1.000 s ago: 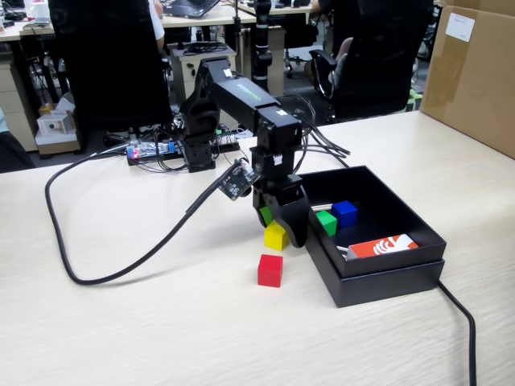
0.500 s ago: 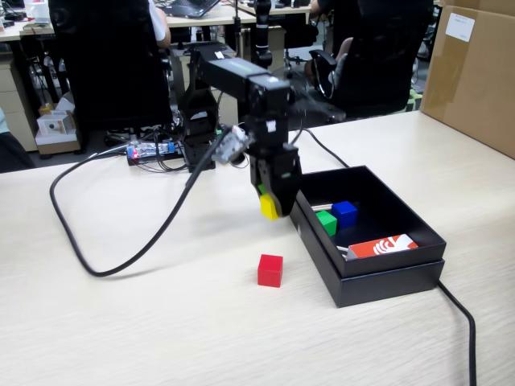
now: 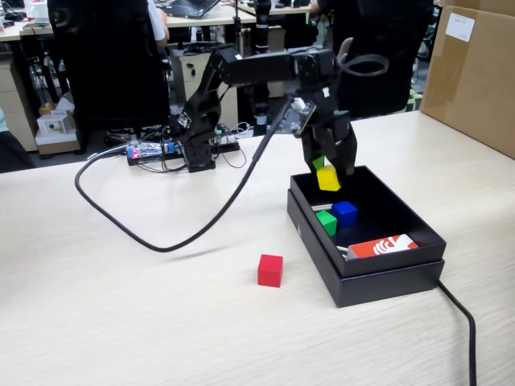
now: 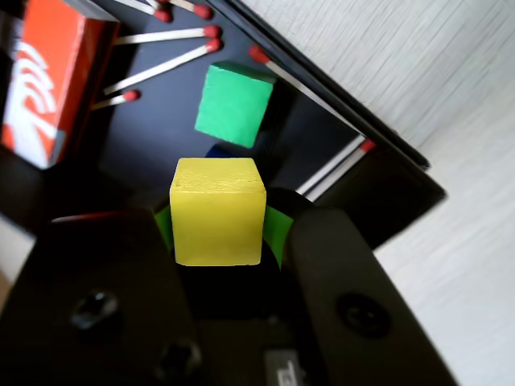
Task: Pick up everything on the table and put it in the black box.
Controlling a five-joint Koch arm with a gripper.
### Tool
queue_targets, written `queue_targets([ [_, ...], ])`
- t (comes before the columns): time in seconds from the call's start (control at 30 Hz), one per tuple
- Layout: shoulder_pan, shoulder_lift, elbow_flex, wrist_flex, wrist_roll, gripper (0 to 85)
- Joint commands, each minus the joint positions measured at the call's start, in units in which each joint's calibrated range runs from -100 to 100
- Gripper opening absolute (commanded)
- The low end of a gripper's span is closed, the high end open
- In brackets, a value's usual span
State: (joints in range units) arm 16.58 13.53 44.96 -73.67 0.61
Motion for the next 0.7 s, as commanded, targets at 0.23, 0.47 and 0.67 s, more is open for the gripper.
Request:
queue_targets([
  [0.23, 0.1, 0.5, 4.5, 0.0, 0.7, 39.4],
  [0.47, -4.2, -15.0, 2.7, 0.0, 0.3, 39.4],
  [0.67, -10.3, -21.6, -0.8, 0.0, -1.2, 39.5],
])
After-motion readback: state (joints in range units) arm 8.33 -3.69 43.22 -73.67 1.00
